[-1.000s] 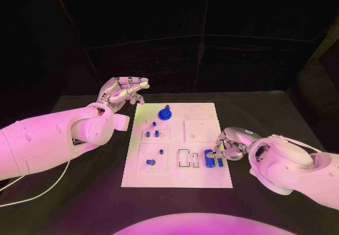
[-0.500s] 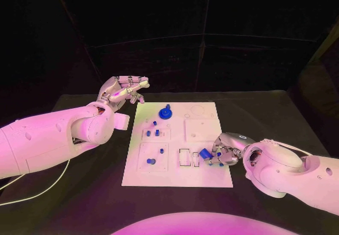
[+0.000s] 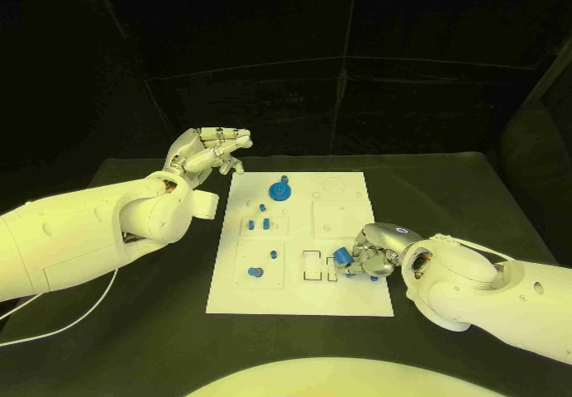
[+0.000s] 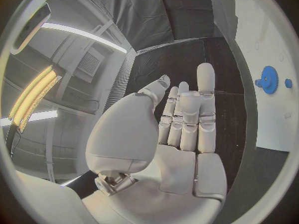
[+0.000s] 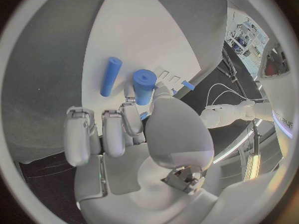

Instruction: Assemble the parts on the task board

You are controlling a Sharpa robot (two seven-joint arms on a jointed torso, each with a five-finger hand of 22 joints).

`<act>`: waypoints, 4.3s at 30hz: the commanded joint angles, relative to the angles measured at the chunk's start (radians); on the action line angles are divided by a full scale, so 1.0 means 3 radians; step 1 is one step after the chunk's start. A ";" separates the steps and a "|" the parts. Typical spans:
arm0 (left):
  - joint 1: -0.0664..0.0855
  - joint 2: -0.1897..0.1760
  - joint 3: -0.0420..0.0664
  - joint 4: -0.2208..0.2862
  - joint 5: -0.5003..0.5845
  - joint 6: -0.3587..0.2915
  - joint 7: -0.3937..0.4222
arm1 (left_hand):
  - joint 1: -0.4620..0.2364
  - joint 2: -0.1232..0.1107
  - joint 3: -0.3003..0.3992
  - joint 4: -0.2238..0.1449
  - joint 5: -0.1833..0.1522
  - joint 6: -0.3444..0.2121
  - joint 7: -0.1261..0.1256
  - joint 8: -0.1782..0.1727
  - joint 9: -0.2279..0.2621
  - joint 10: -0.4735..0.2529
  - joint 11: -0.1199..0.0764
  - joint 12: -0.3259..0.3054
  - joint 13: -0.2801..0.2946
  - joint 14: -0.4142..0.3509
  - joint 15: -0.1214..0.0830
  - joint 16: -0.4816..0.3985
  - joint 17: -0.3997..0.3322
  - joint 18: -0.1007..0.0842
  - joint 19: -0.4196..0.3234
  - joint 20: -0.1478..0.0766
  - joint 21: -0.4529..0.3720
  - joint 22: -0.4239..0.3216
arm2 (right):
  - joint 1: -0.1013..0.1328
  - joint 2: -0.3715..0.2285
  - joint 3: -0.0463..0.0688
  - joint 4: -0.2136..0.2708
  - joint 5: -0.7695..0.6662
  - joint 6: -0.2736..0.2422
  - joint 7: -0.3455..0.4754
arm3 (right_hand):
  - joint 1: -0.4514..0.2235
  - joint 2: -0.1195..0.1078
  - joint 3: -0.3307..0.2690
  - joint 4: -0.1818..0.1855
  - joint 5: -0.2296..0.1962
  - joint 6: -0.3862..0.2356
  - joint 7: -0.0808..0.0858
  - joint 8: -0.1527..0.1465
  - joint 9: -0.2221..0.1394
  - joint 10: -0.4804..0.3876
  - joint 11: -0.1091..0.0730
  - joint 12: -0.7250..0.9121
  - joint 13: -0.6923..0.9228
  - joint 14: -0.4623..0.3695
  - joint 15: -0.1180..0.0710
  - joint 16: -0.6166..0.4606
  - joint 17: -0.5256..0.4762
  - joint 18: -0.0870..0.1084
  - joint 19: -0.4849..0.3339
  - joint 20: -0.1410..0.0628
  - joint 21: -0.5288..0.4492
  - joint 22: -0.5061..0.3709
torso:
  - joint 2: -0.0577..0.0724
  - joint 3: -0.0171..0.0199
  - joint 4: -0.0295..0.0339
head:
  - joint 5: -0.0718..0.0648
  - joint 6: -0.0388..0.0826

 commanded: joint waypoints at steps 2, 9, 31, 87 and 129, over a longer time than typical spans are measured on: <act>0.0005 -0.0004 0.0003 0.0009 0.0004 0.0035 0.0020 | 0.0031 0.0006 -0.0014 -0.0011 0.0006 -0.0029 0.0002 0.0019 0.0003 -0.0022 0.0004 0.0010 -0.0002 -0.0027 0.0006 0.0018 -0.0003 0.0044 0.0010 -0.0005 -0.0022 -0.0004 | -0.0023 -0.0011 -0.0018 0.0016 -0.0061 -0.0033 -0.0020 | 0.0104 0.0026 -0.0028 -0.0018 0.0125 -0.0028 -0.0008 0.0036 0.0028 0.0032 -0.0016 0.0023 0.0026 0.0198 -0.0026 0.0011 0.0016 -0.0036 0.0092 -0.0026 0.0015 0.0540 | -0.0005 0.0000 -0.0005 | 0.0005 0.0004; 0.0005 -0.0001 0.0003 0.0007 0.0004 0.0036 0.0021 | 0.0030 0.0006 -0.0016 -0.0010 0.0006 -0.0032 0.0002 0.0022 0.0003 -0.0025 0.0004 0.0015 -0.0003 -0.0028 0.0006 0.0019 -0.0005 0.0044 0.0010 -0.0005 -0.0023 -0.0005 | -0.0024 -0.0077 -0.0017 0.0116 -0.0086 -0.0238 -0.0024 | 0.0217 0.0079 -0.0040 -0.0035 0.0388 0.0029 -0.0036 0.0089 0.0083 0.0083 -0.0042 0.0071 0.0087 0.0206 -0.0046 0.0025 0.0052 -0.0049 0.0131 -0.0041 0.0044 0.0589 | -0.0005 0.0000 -0.0002 | -0.0003 0.0012; 0.0005 0.0004 0.0002 0.0010 0.0004 0.0034 0.0025 | 0.0030 0.0006 -0.0016 -0.0010 0.0006 -0.0032 0.0002 0.0022 0.0003 -0.0025 0.0004 0.0015 -0.0003 -0.0028 0.0006 0.0019 -0.0005 0.0044 0.0010 -0.0005 -0.0023 -0.0005 | -0.0021 0.0021 -0.0013 0.0295 0.0411 -0.0570 0.0093 | 0.0150 0.0167 -0.0109 0.0016 0.0557 0.0100 -0.0070 0.0095 0.0139 0.0145 -0.0075 0.0109 0.0148 0.0216 -0.0075 0.0046 0.0102 -0.0068 0.0188 -0.0072 0.0088 0.0662 | 0.0003 -0.0003 0.0000 | 0.0016 0.0019; 0.0006 -0.0007 0.0002 0.0017 0.0004 0.0033 0.0019 | 0.0035 0.0010 -0.0017 -0.0013 0.0008 -0.0036 0.0000 0.0029 0.0004 -0.0032 0.0002 0.0025 -0.0003 -0.0029 0.0006 0.0021 -0.0008 0.0044 0.0012 -0.0005 -0.0026 -0.0009 | -0.0020 0.0309 -0.0012 0.0142 0.0388 -0.0499 0.0040 | -0.0001 0.0128 -0.0086 -0.0232 -0.0455 0.0140 -0.0073 -0.0029 0.0341 0.0104 -0.0073 -0.0138 0.0093 0.0206 -0.0073 -0.0009 0.0055 -0.0052 0.0141 -0.0069 0.0041 0.0611 | -0.0002 0.0001 -0.0007 | 0.0034 -0.0007; 0.0006 -0.0029 0.0002 0.0025 0.0004 0.0028 0.0021 | 0.0043 0.0013 -0.0016 -0.0018 0.0009 -0.0038 0.0000 0.0033 0.0004 -0.0035 0.0002 0.0032 -0.0003 -0.0030 0.0005 0.0023 -0.0008 0.0044 0.0013 -0.0005 -0.0028 -0.0011 | -0.0019 -0.0127 -0.0012 0.0287 0.0491 -0.0759 0.0433 | 0.0282 0.0225 -0.0246 -0.0352 -0.0297 0.0002 -0.0008 -0.0197 0.0330 0.0082 -0.0025 -0.0201 0.0089 0.0203 -0.0039 -0.0024 0.0049 -0.0044 0.0116 -0.0048 0.0016 0.0585 | -0.0010 -0.0003 -0.0010 | -0.0008 -0.0003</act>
